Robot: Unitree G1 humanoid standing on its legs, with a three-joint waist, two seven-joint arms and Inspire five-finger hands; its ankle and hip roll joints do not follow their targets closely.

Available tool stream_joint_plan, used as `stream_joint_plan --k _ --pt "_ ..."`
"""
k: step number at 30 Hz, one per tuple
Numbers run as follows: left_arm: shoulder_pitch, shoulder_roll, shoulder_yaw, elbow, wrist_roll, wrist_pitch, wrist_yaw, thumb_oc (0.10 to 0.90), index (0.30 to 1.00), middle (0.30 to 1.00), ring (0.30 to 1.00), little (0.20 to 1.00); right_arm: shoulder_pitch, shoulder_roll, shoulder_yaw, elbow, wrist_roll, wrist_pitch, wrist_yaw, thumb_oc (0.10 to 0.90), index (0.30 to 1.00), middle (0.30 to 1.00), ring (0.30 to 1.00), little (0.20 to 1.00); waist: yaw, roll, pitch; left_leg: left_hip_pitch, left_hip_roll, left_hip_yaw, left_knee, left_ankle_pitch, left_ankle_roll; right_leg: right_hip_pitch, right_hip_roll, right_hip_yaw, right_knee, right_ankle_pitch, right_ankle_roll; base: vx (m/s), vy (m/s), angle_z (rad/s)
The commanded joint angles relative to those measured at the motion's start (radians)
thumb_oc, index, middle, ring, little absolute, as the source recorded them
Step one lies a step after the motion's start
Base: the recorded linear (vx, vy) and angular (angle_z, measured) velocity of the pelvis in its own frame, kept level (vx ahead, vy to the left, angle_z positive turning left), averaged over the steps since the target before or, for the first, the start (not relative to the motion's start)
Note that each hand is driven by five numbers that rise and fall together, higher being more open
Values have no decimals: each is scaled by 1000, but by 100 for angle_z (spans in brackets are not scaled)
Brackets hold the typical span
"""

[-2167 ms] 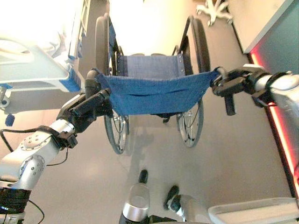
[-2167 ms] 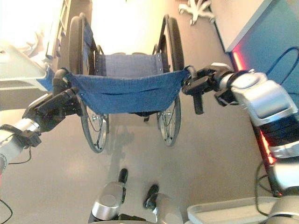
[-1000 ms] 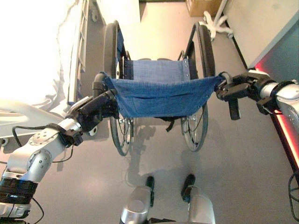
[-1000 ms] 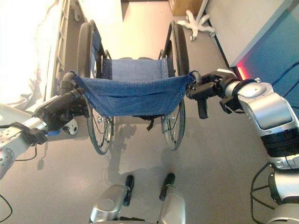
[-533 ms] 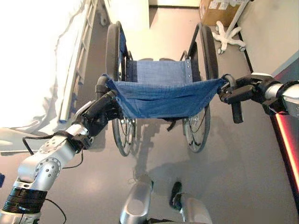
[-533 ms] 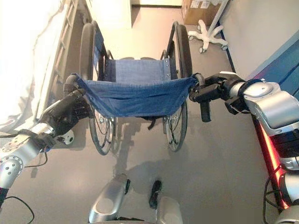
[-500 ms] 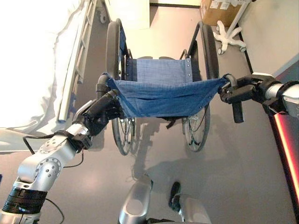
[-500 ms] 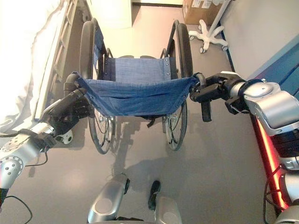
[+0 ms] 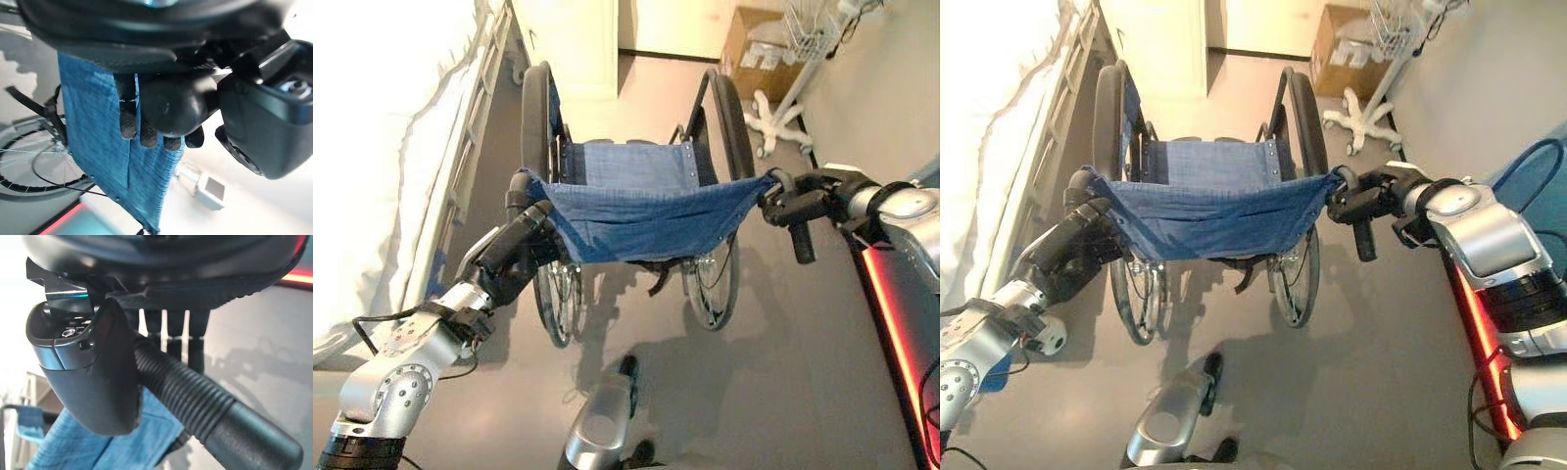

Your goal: Push the wheelchair next to the bed

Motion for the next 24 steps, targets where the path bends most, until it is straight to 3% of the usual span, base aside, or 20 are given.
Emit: stream_joint_plan --k 1,2,3,4,5,6,7,9,10,11,12,15,19,24 --pt "-70 92 136 -78 -39 -216 -51 400 300 300 300 300 -117 1 69 -79 -47 -276 -33 400 300 300 300 300 42 -43 -212 23 -87 -31 -149 25 -67 -12 123 -29 167 510 106 381 -135 23" --pt "-66 92 137 -80 -35 -217 -63 400 300 300 300 300 -114 4 63 -74 -52 -281 -32 400 300 300 300 300 41 -43 -209 16 -85 -37 -128 21 -73 -20 89 -28 143 485 99 217 -111 25" --pt "-65 92 137 -80 -33 -218 -66 400 300 300 300 300 -114 4 61 -73 -54 -282 -31 400 300 300 300 300 42 -40 -211 12 -79 -38 -124 24 -76 -23 88 -27 134 487 95 217 -157 9" --pt "-56 110 148 -97 -35 -220 -84 400 300 300 300 300 -99 -18 37 -91 -64 -284 -15 400 300 300 300 300 35 -26 -201 -10 -66 -58 -70 16 -95 -17 -2 -44 45 379 51 198 -234 -3" --pt "-47 125 156 -112 -49 -226 -85 400 300 300 300 300 -89 -37 22 -104 -62 -285 -15 400 300 300 300 300 30 -11 -193 -24 -46 -84 -26 11 -116 -22 -41 -50 -53 306 15 193 -248 -2" --pt "-46 130 157 -115 -54 -226 -85 400 300 300 300 300 -85 -43 17 -107 -61 -285 -15 400 300 300 300 300 27 -6 -191 -26 -41 -94 -12 4 -120 -25 -51 -48 -78 293 8 145 -265 9" --pt "-44 146 162 -126 -71 -235 -81 400 300 300 300 300 -73 -67 -3 -116 -53 -297 -11 400 300 300 300 300 17 15 -182 -20 -18 -130 23 -17 -133 -42 -93 -38 -148 262 -6 171 -308 23" --pt "-54 169 158 -131 -93 -256 -70 400 300 300 300 300 -57 -86 -32 -139 -39 -309 -27 400 300 300 300 300 2 42 -165 27 24 -206 47 -62 -156 -108 -212 -9 -218 350 14 227 -412 37" --pt "-55 170 157 -131 -94 -257 -70 400 300 300 300 300 -54 -86 -34 -140 -39 -309 -27 400 300 300 300 300 1 43 -164 28 25 -208 49 -65 -156 -105 -211 -11 -219 350 14 246 -435 74" --pt "-63 182 156 -129 -92 -259 -68 400 300 300 300 300 -59 -84 -37 -159 -24 -297 -43 400 300 300 300 300 0 36 -151 48 48 -240 65 -95 -171 -132 -261 7 -245 415 34 384 -637 94" --pt "-79 199 158 -127 -73 -249 -64 400 300 300 300 300 -109 -70 -22 -177 7 -256 -58 400 300 300 300 300 8 19 -132 79 112 -268 85 -131 -190 -153 -276 9 -227 434 54 445 -733 97" --pt "-68 196 175 -132 -58 -238 -75 400 300 300 300 300 -187 -84 23 -180 51 -214 -56 400 300 300 300 300 19 -2 -138 78 165 -286 109 -138 -209 -140 -241 1 -235 386 64 354 -504 60" --pt "24 136 192 -175 -22 -253 -80 400 300 300 300 300 -220 -98 86 -188 141 -234 -119 400 300 300 300 300 44 -46 -162 56 228 -308 163 -70 -232 -122 -156 -16 -249 324 13 358 -441 42" --pt "94 59 209 -185 31 -272 -132 400 300 300 300 300 -153 -47 50 -189 73 -231 -138 400 300 300 300 300 34 -37 -166 24 268 -228 286 1 -229 -106 -111 -75 -263 298 -55 236 -264 42"
